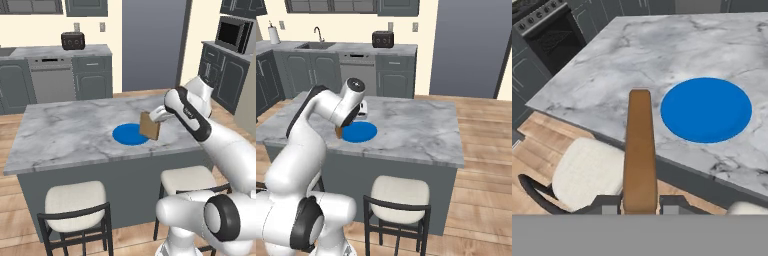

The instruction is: Start the toaster. Once the lever pops up, take the bread to the plate on the dining counter.

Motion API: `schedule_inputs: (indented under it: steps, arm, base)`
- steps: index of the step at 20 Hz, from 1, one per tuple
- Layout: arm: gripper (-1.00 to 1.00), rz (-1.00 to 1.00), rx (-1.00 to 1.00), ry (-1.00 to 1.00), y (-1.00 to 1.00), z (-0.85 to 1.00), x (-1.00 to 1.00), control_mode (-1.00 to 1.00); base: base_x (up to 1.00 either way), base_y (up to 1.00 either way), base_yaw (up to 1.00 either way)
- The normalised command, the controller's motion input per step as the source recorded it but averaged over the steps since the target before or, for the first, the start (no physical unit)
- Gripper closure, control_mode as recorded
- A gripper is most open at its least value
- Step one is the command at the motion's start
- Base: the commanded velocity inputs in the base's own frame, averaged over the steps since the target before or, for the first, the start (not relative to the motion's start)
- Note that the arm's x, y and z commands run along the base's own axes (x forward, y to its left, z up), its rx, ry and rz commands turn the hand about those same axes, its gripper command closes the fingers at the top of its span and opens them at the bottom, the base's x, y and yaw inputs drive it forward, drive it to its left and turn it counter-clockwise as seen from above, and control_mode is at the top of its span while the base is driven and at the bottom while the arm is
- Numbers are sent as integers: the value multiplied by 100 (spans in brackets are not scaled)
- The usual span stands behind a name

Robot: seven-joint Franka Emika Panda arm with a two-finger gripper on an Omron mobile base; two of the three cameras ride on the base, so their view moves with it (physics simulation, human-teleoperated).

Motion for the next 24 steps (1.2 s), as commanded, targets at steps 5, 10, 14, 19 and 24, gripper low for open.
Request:
schedule_inputs:
  steps: [5,10,14,19,24]
  arm:
    - [100,0,3,0,11,-4,70,-100]
    - [100,0,0,0,19,-12,60,-100]
    - [100,0,0,0,14,-25,39,-100]
    - [100,0,0,1,22,-22,37,-100]
    - [100,0,0,0,6,-38,20,-100]
  base:
    - [0,0,0]
    - [0,0,0]
    - [0,0,0]
    - [0,0,0]
    - [0,0,0]
